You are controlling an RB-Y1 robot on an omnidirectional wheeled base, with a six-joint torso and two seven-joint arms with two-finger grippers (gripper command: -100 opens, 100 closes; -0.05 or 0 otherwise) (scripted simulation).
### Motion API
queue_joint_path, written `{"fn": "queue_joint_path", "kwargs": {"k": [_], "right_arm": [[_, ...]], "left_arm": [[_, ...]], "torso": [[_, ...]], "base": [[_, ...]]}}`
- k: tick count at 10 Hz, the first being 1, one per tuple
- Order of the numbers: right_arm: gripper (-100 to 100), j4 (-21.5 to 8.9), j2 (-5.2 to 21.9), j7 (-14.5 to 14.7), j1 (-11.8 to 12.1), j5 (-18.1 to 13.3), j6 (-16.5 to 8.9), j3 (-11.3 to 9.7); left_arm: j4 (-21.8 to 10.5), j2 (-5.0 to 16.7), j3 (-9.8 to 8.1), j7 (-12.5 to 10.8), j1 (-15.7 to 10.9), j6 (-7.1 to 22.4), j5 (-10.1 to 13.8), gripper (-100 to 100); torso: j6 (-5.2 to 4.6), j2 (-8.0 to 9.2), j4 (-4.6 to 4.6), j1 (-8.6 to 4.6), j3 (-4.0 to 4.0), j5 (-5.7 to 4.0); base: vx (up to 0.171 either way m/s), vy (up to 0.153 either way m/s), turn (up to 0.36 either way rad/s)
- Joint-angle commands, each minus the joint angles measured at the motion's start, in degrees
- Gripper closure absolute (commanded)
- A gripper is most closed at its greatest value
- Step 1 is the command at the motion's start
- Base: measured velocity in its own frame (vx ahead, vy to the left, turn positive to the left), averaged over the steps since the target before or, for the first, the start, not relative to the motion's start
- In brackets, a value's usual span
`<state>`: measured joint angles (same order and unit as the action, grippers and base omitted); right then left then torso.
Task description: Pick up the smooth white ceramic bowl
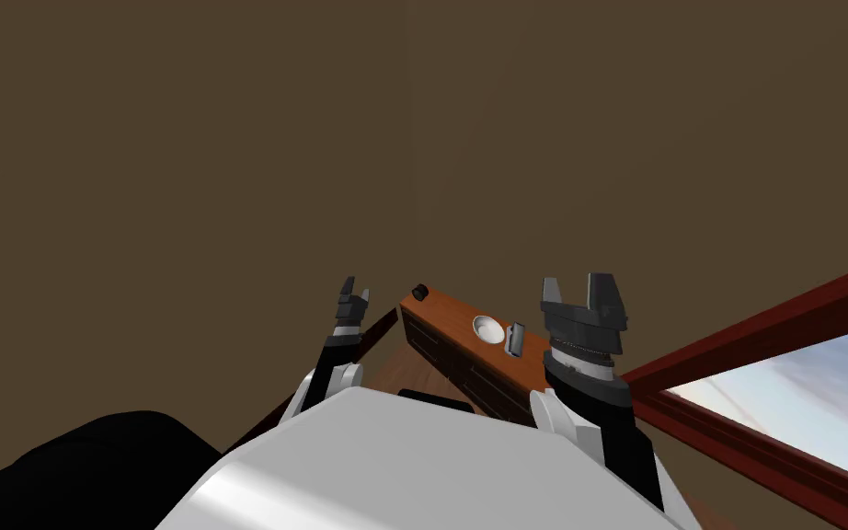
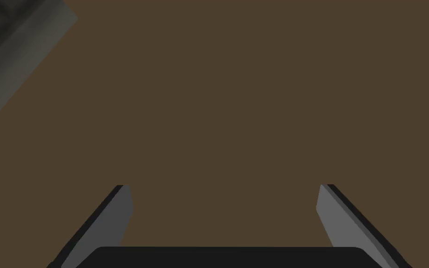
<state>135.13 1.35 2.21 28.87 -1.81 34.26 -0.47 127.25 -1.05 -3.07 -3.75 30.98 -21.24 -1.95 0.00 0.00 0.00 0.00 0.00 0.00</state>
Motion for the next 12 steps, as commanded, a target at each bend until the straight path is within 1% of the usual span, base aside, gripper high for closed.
{"fn": "queue_joint_path", "kwargs": {"k": [1,3,5,6,8,9,11,12], "right_arm": [[-100,-1.6,1.9,0.9,-0.9,-1.3,-0.1,-0.1],[-100,-4.0,4.0,2.3,-2.1,-3.2,-0.2,-0.4],[-100,-7.2,6.5,4.1,-3.7,-5.8,-0.3,-0.8],[-100,-7.2,6.5,4.1,-3.7,-5.8,-0.3,-0.8],[-100,-10.8,9.2,6.4,-5.6,-8.9,-0.5,-1.4],[-100,-11.3,9.2,6.4,-5.6,-8.9,-0.5,-1.4],[-100,-15.3,12.2,9.0,-7.8,-12.4,-0.8,-2.1],[-100,-16.1,12.2,9.0,-7.8,-12.4,-0.8,-2.1]], "left_arm": [[0.0,0.0,0.00,0.0,0.0,0.0,0.0,0],[0.0,0.0,0.00,0.0,0.0,0.0,0.0,0],[0.0,0.0,0.01,0.0,0.0,0.0,0.0,0],[0.0,0.0,0.01,0.0,0.0,0.0,0.0,0],[0.0,0.0,0.00,0.0,0.0,0.0,0.0,0],[0.0,0.0,0.01,0.0,0.0,0.0,0.0,0],[0.0,0.0,0.00,0.0,0.0,0.0,0.0,0],[0.0,0.0,0.01,0.0,0.0,0.0,0.0,0]], "torso": [[0.00,0.00,0.00,0.00,0.00,0.00],[0.02,-0.16,0.03,0.14,-0.09,0.03],[0.02,-0.22,0.05,0.20,-0.13,0.04],[0.02,-0.24,0.05,0.21,-0.14,0.05],[0.01,-0.17,0.04,0.16,-0.10,0.04],[0.02,-0.21,0.05,0.23,-0.12,0.05],[0.01,-0.15,0.04,0.16,-0.09,0.04],[0.02,-0.20,0.05,0.16,-0.12,0.04]], "base": [[0.025,0.026,0.084],[0.045,0.050,0.083],[0.054,0.055,0.101],[0.044,0.039,0.039],[0.044,0.053,0.114],[0.038,0.040,0.044],[0.041,0.043,0.143],[0.044,0.032,0.047]]}}
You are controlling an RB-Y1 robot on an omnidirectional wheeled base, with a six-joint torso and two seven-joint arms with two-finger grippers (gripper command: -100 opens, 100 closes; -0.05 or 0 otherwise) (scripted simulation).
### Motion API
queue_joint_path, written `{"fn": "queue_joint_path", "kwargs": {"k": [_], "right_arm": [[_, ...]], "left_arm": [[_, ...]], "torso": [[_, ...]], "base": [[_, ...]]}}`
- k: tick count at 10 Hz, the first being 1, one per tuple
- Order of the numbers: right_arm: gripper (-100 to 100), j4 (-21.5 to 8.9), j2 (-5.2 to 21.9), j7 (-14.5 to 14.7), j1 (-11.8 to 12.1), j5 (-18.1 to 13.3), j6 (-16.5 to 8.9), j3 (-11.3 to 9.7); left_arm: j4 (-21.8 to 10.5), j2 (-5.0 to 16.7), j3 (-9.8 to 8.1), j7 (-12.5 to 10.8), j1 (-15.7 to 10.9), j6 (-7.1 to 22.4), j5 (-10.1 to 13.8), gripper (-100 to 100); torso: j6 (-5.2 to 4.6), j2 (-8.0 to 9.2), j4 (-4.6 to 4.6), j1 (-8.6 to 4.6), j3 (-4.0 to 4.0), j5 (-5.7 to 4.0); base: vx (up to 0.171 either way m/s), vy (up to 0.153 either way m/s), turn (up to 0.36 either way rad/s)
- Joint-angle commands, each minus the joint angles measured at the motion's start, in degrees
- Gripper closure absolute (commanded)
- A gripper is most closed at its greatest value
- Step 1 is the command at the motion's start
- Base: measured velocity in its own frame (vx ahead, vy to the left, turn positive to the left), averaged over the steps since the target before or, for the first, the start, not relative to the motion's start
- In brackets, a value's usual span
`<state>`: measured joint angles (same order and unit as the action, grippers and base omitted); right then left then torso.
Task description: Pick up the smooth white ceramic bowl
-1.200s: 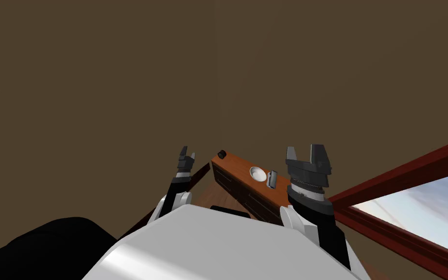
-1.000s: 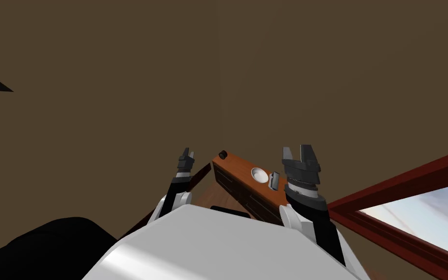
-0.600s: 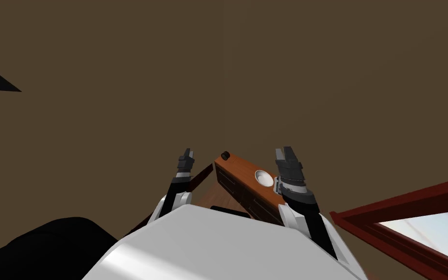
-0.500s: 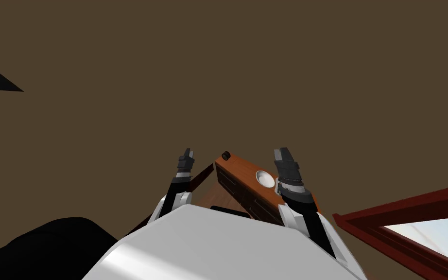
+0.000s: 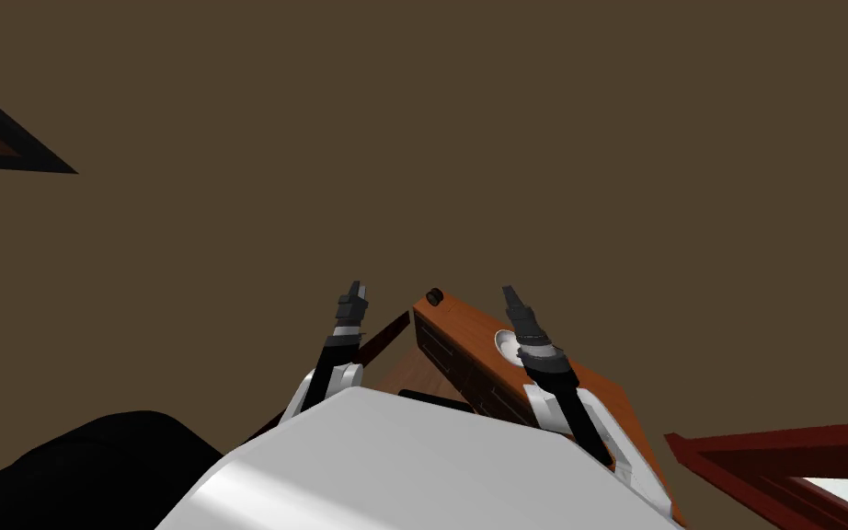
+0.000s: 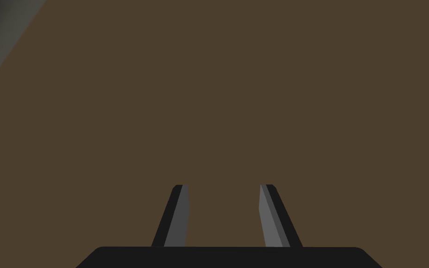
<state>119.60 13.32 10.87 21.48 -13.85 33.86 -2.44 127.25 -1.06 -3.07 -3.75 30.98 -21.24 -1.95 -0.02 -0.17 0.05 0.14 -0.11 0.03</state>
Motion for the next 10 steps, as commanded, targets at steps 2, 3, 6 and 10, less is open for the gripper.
{"fn": "queue_joint_path", "kwargs": {"k": [2,3,6,10], "right_arm": [[-100,-4.9,3.5,3.1,-2.8,-4.0,-0.8,-1.1],[-100,-6.1,3.5,3.1,-2.8,-4.1,-0.8,-1.1],[-100,-10.8,6.8,6.1,-5.3,-8.0,-1.3,-2.2],[-100,-17.1,10.2,9.2,-7.8,-11.9,-2.0,-3.6]], "left_arm": [[0.0,0.0,0.00,0.0,0.0,0.0,0.0,0],[0.0,0.0,0.01,0.0,0.0,0.0,0.0,0],[0.0,0.0,0.00,0.0,0.0,0.0,0.0,0],[0.0,0.0,0.00,0.0,0.0,0.0,0.0,0]], "torso": [[0.03,-0.02,0.00,0.02,-0.01,0.00],[0.03,-0.05,0.01,0.07,-0.03,0.02],[-0.01,0.07,-0.01,-0.02,0.04,0.00],[-0.02,0.09,-0.02,-0.03,0.05,-0.01]], "base": [[0.051,0.051,0.138],[0.043,0.045,0.066],[0.031,0.031,0.101],[0.026,0.026,0.105]]}}
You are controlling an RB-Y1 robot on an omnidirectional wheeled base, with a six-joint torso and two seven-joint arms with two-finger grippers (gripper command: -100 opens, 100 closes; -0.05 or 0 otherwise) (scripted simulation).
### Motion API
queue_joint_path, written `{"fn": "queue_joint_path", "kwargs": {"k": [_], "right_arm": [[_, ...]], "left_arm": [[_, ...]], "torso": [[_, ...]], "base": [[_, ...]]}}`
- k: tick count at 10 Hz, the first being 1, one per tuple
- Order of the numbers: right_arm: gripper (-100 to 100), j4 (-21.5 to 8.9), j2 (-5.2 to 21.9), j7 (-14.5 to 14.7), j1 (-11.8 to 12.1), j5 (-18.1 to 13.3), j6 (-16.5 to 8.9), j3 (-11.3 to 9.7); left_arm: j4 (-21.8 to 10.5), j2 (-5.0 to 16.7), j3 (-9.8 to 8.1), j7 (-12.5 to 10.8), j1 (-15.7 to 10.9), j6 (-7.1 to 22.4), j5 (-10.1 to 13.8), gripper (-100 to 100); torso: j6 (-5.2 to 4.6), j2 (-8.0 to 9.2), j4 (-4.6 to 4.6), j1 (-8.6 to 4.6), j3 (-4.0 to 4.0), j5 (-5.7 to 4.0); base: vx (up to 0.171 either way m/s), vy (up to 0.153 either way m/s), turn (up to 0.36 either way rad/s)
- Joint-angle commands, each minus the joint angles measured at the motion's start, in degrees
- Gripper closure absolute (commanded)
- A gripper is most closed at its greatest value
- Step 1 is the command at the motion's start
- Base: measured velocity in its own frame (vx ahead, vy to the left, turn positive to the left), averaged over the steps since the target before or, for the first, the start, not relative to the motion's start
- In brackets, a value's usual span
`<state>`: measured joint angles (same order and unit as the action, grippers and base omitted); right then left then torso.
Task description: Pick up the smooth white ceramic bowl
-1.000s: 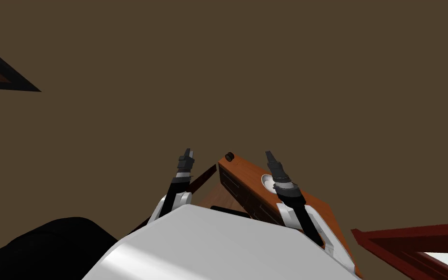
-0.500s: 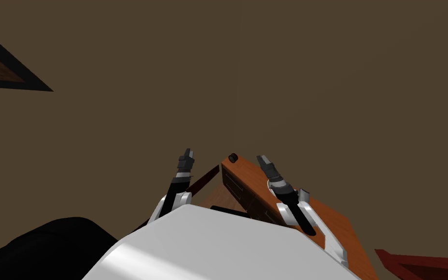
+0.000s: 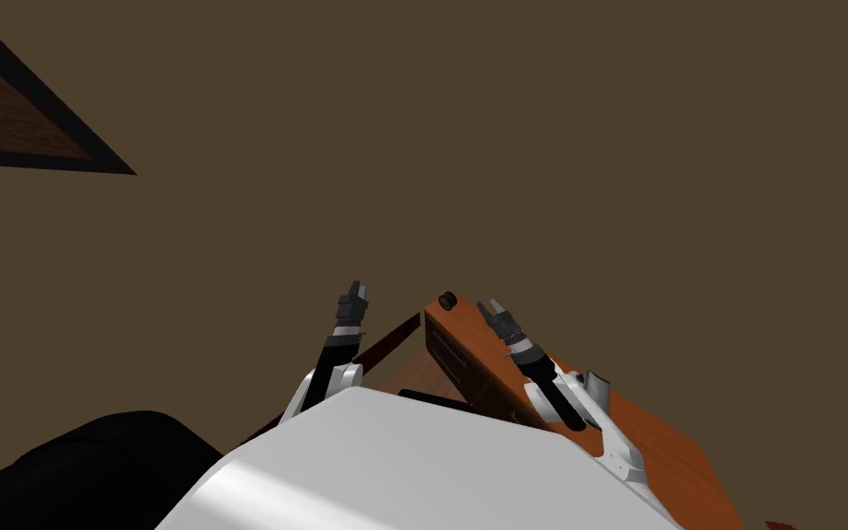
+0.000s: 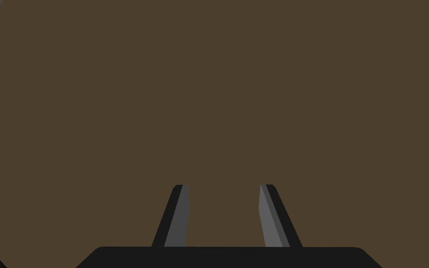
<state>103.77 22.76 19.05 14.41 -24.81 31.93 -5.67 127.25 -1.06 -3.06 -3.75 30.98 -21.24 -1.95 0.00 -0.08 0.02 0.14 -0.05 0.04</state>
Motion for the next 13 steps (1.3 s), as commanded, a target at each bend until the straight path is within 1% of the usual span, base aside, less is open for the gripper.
{"fn": "queue_joint_path", "kwargs": {"k": [1,2,4,5,6,7,8,9,10,11,12,13], "right_arm": [[-100,-2.9,0.7,1.0,-0.7,-1.0,-0.1,-0.4],[-100,-4.5,2.4,2.6,-2.0,-2.9,-0.5,-1.1],[-100,-6.5,2.4,2.6,-2.0,-2.9,-0.5,-1.1],[-100,-8.4,4.1,4.1,-3.2,-4.8,-0.9,-1.9],[-100,-10.1,4.1,4.1,-3.2,-4.8,-0.9,-1.9],[-100,-11.9,5.8,5.6,-4.4,-6.6,-1.3,-2.8],[-100,-13.7,5.8,5.6,-4.4,-6.6,-1.3,-2.8],[-100,-15.5,7.5,7.1,-5.6,-8.4,-1.8,-3.7],[-100,-17.4,7.5,7.1,-5.6,-8.4,-1.8,-3.7],[-100,-19.4,9.1,8.6,-6.7,-10.1,-2.3,-4.7],[-100,-21.2,9.1,8.6,-6.7,-10.1,-2.3,-4.7],[-100,-23.6,10.7,10.0,-7.7,-11.7,-2.8,-5.8]], "left_arm": [[0.0,0.0,0.00,0.0,0.0,0.0,0.0,0],[0.0,0.0,0.00,0.0,0.0,0.0,0.0,0],[0.0,0.0,0.00,0.0,0.0,0.0,0.0,0],[0.0,0.0,-0.01,0.0,0.0,0.0,0.0,0],[0.0,0.0,0.00,0.0,0.0,0.0,0.0,0],[0.0,0.0,-0.01,0.0,0.0,0.0,0.0,0],[0.0,0.0,0.00,0.0,0.0,0.0,0.0,0],[0.0,0.0,-0.01,0.0,0.0,0.0,0.0,0],[0.0,0.0,0.00,0.0,0.0,0.0,0.0,0],[0.0,0.0,-0.01,0.0,0.0,0.0,0.0,0],[0.0,0.0,0.00,0.0,0.0,0.0,0.0,0],[0.0,0.0,-0.01,0.0,0.0,0.0,0.0,0]], "torso": [[0.00,0.00,0.00,0.00,0.00,0.00],[-0.04,0.02,0.00,-0.02,0.01,-0.01],[-0.04,0.03,0.00,-0.05,0.02,-0.01],[-0.05,0.08,-0.01,-0.08,0.04,-0.01],[-0.01,0.07,-0.02,-0.06,0.04,-0.01],[-0.04,0.07,-0.01,-0.06,0.04,-0.01],[-0.02,0.06,-0.01,-0.05,0.03,-0.01],[-0.05,0.07,-0.01,-0.07,0.04,-0.01],[-0.02,0.07,-0.02,-0.06,0.04,-0.01],[-0.06,0.09,-0.02,-0.08,0.05,-0.01],[-0.03,0.10,-0.02,-0.08,0.06,-0.01],[-0.06,0.11,-0.02,-0.08,0.06,-0.02]], "base": [[0.019,0.022,0.068],[0.020,0.027,0.123],[0.012,0.013,0.034],[0.007,0.016,0.145],[0.010,0.012,0.078],[0.014,0.018,0.140],[0.011,0.012,0.079],[0.005,0.016,0.129],[0.004,0.011,0.078],[0.001,0.011,0.139],[-0.001,0.006,0.068],[-0.008,0.012,0.109]]}}
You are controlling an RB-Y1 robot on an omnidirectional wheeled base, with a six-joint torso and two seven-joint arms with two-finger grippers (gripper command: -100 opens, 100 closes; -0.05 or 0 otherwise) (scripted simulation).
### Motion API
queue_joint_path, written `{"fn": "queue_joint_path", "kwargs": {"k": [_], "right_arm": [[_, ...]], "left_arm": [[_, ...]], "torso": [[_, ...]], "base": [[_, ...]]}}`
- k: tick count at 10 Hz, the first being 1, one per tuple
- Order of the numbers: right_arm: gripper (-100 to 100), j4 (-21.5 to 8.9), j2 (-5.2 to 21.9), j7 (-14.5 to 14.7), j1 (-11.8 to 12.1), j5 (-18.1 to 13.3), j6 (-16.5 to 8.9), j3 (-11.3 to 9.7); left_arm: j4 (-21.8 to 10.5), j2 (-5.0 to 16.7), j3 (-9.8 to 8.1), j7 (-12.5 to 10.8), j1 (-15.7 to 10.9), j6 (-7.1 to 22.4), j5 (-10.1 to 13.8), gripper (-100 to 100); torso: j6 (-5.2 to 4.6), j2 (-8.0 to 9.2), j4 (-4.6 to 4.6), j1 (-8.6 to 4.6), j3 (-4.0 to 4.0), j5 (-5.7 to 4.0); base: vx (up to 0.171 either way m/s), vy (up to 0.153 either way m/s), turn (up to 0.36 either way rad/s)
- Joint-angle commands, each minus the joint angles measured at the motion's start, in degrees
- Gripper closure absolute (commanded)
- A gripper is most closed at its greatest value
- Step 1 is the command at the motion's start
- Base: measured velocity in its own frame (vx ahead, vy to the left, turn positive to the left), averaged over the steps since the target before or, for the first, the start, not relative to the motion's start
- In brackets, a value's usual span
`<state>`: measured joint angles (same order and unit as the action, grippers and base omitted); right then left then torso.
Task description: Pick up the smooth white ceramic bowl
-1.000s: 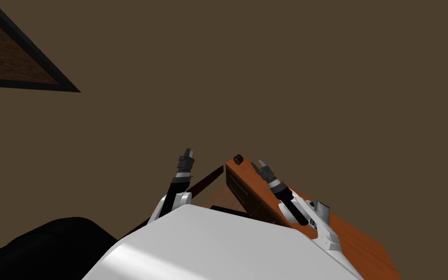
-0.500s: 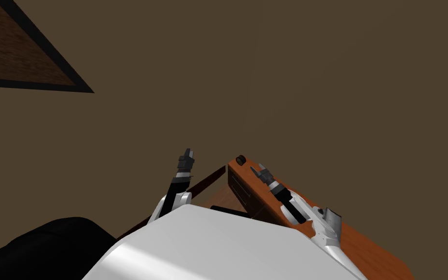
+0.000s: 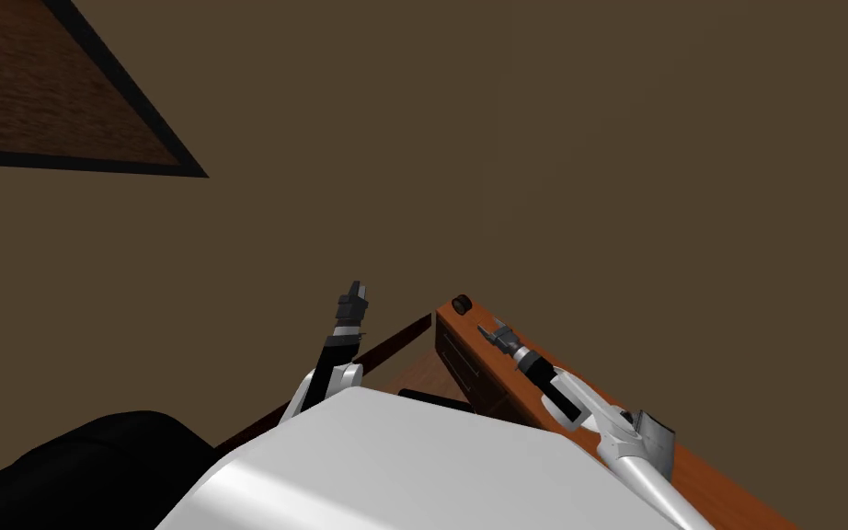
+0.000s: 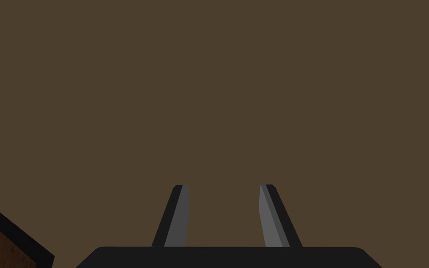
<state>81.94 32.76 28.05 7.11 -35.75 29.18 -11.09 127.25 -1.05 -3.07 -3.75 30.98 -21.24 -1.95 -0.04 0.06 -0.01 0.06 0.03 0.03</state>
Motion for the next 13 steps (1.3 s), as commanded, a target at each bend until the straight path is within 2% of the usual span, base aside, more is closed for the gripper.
{"fn": "queue_joint_path", "kwargs": {"k": [1,2,4,6,9,10,11,13], "right_arm": [[-100,-2.9,0.7,1.0,-0.4,-0.8,0.0,-0.3],[-100,-4.5,2.2,2.4,-1.4,-2.3,-0.6,-1.4],[-100,-6.8,2.2,2.4,-1.4,-2.3,-0.6,-1.4],[-100,-11.9,5.2,5.0,-3.3,-5.1,-1.7,-3.6],[-100,-17.5,6.5,6.2,-4.1,-6.3,-2.3,-4.8],[-100,-17.9,6.5,6.2,-4.1,-6.3,-2.3,-4.8],[-100,-20.1,7.8,7.3,-4.9,-7.5,-2.9,-5.9],[-100,-21.5,7.8,7.3,-4.9,-7.5,-2.9,-5.9]], "left_arm": [[0.0,0.0,0.00,0.0,0.0,0.0,0.0,0],[0.0,0.0,0.00,0.0,0.0,0.0,0.0,0],[0.0,0.0,0.00,0.0,0.0,0.0,0.0,0],[0.0,0.0,0.00,0.0,0.0,0.0,0.0,0],[0.0,0.0,0.00,0.0,0.0,0.0,0.0,0],[0.0,0.0,-0.01,0.0,0.0,0.0,0.0,0],[0.0,0.0,-0.01,0.0,0.0,0.0,0.0,0],[0.0,0.0,-0.01,0.0,0.0,0.0,0.0,0]], "torso": [[0.00,0.00,0.00,0.00,0.00,0.00],[-0.02,0.01,0.00,-0.01,0.01,-0.01],[-0.02,0.03,-0.01,-0.03,0.02,-0.01],[0.01,0.02,-0.01,-0.02,0.01,-0.01],[-0.01,0.10,-0.02,-0.04,0.06,-0.01],[-0.04,0.10,-0.02,-0.05,0.06,-0.01],[-0.04,0.05,-0.02,-0.05,0.04,-0.01],[-0.03,0.09,-0.02,-0.05,0.06,-0.01]], "base": [[-0.007,0.007,0.079],[-0.012,0.007,0.157],[-0.008,0.001,0.031],[-0.024,0.006,0.189],[-0.028,0.000,0.079],[-0.010,-0.002,-0.013],[-0.027,0.002,0.119],[-0.020,-0.002,0.036]]}}
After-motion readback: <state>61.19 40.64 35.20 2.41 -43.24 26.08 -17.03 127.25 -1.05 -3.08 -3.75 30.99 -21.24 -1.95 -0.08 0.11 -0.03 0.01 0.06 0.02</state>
